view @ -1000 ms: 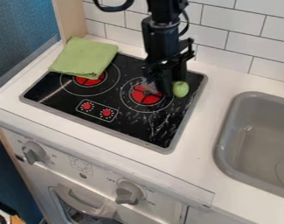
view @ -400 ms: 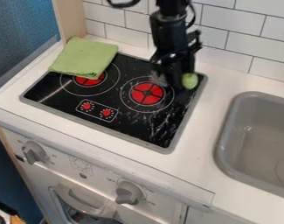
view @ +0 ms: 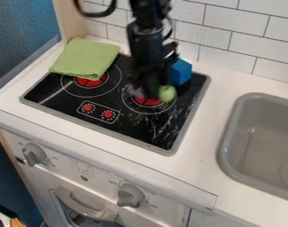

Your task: Move the green spatula from the green cloth to center of the stove

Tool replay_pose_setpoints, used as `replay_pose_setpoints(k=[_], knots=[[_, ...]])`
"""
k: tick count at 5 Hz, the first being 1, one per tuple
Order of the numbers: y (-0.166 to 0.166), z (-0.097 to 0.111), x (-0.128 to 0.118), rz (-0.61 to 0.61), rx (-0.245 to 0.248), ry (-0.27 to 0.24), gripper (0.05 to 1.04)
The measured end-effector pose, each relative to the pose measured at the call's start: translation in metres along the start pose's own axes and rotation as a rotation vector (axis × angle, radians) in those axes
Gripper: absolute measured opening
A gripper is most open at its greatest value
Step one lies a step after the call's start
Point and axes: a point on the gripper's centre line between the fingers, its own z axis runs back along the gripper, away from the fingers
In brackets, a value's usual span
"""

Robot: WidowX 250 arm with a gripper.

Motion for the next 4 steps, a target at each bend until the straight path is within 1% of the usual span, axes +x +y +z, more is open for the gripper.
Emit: replay_pose_setpoints(k=[1,2,3,4], knots=[[0.0118,-0.0061,0.0077,0.022,-0.017,-0.052,0.326],[0.0139,-0.0122,0.0108,0.030,-0.027,-0.116,0.390],[0.0168,-0.0143,0.0131,0.043,-0.006,-0.134,0.679],[0.0181,-0.0129,0.0111,0.071,0.011,-0.120,0.958]])
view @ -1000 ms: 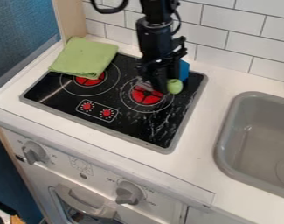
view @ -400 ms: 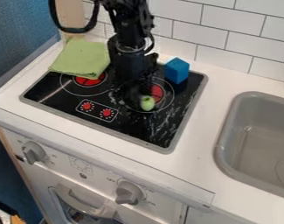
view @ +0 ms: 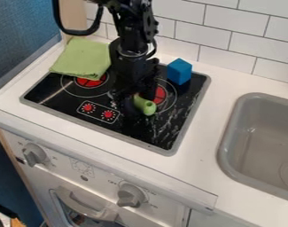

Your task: Move the green spatula from the green cloth to center of the stove

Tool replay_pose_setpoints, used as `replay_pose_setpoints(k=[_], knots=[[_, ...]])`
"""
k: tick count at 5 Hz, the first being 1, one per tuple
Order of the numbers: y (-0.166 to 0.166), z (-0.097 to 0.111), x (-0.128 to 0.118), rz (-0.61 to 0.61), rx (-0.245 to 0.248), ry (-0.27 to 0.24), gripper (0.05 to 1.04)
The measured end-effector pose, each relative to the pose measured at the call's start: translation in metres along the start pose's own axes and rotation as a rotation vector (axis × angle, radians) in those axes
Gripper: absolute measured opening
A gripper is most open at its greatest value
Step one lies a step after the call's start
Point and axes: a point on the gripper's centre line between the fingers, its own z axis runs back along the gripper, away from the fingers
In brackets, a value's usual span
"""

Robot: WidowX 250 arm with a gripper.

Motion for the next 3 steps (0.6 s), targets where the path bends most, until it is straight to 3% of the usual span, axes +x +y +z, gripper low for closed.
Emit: replay_pose_setpoints(k=[1,2,3], knots=[[0.001,0.001,-0.001,0.001,0.005,0.010,1.004],[-0.005,0.032,0.005,0.027,-0.063,0.028,1.001],[-0.004,0.058,0.012,0.042,-0.099,-0.020,1.001]])
